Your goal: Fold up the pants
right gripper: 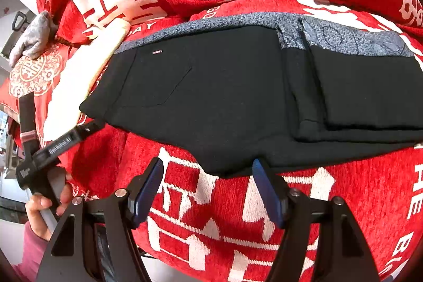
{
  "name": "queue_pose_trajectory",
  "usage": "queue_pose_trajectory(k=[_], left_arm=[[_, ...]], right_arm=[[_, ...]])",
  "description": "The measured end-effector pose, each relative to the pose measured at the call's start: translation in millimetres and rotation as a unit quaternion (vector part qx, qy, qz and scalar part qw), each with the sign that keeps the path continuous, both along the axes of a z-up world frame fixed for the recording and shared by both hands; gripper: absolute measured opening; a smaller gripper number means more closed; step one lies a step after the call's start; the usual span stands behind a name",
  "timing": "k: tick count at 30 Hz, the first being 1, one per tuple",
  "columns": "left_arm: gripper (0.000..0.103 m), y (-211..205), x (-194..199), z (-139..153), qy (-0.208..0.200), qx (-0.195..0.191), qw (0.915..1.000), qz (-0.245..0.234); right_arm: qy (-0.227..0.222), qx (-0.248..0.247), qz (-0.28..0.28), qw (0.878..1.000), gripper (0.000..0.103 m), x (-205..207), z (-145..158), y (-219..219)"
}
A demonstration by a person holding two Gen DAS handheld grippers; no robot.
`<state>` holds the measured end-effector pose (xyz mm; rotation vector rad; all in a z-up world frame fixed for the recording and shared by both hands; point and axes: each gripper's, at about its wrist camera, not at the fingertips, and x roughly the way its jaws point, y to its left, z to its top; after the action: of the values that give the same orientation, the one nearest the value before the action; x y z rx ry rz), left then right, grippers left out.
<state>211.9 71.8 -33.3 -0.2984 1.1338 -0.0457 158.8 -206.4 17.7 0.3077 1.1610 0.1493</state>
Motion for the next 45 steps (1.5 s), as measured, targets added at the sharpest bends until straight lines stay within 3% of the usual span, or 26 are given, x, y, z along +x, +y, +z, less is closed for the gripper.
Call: queue_pose_trajectory(k=[6, 10, 13, 17, 22, 27, 31, 35, 36, 38, 40, 42, 44, 45], left_arm=[[0.101, 2, 2, 0, -0.011, -0.029, 0.9995, 0.001], [0.101, -2, 9, -5, -0.015, -0.111, 0.9936, -0.006], [0.101, -8, 15, -8, -0.015, -0.137, 0.9904, 0.000], [0.101, -14, 18, -13, -0.011, -0.213, 0.9770, 0.001], [0.101, -19, 29, -19, -0.025, -0.223, 0.9744, 0.016], [0.101, -20, 34, -11, -0.026, -0.210, 0.9769, 0.028], [0.101, -37, 35, 5, -0.070, -0.159, 0.9849, 0.001], [0.101, -39, 47, -17, -0.032, -0.136, 0.9902, 0.005], [0.099, -41, 46, -14, -0.040, -0.128, 0.9910, 0.001], [0.084, -48, 47, -7, -0.039, -0.079, 0.9961, -0.002], [0.049, -51, 49, -6, -0.034, -0.024, 0.9991, 0.000], [0.041, -51, 45, -4, -0.046, 0.004, 0.9989, -0.002], [0.040, -59, 38, 1, -0.073, 0.043, 0.9963, -0.015], [0.040, -71, 34, 4, -0.093, 0.089, 0.9912, -0.031]], right_arm=[[-0.064, -0.022, 0.028, 0.997, 0.075, 0, 24, 8], [-0.053, -0.016, 0.028, 0.998, 0.075, 11, 14, 8], [-0.034, -0.001, 0.015, 0.999, 0.075, 18, -1, 3], [-0.031, 0.001, 0.010, 0.999, 0.075, 19, -8, 1], [-0.031, 0.007, 0.010, 0.999, 0.075, 18, -9, 0], [-0.035, 0.012, 0.013, 0.999, 0.075, 17, -11, -2], [-0.038, 0.011, 0.016, 0.999, 0.075, 14, -12, -3], [-0.033, 0.015, 0.019, 0.999, 0.075, 17, -7, -3], [-0.032, 0.015, 0.024, 0.999, 0.075, 19, -3, -3], [-0.038, 0.008, 0.036, 0.999, 0.075, 22, 8, 0], [-0.048, 0.001, 0.051, 0.998, 0.075, 30, 26, 3], [-0.058, 0.003, 0.062, 0.996, 0.075, 43, 46, 8], [-0.061, 0.015, 0.072, 0.995, 0.075, 59, 65, 14], [-0.057, 0.023, 0.078, 0.995, 0.075, 71, 75, 19]])
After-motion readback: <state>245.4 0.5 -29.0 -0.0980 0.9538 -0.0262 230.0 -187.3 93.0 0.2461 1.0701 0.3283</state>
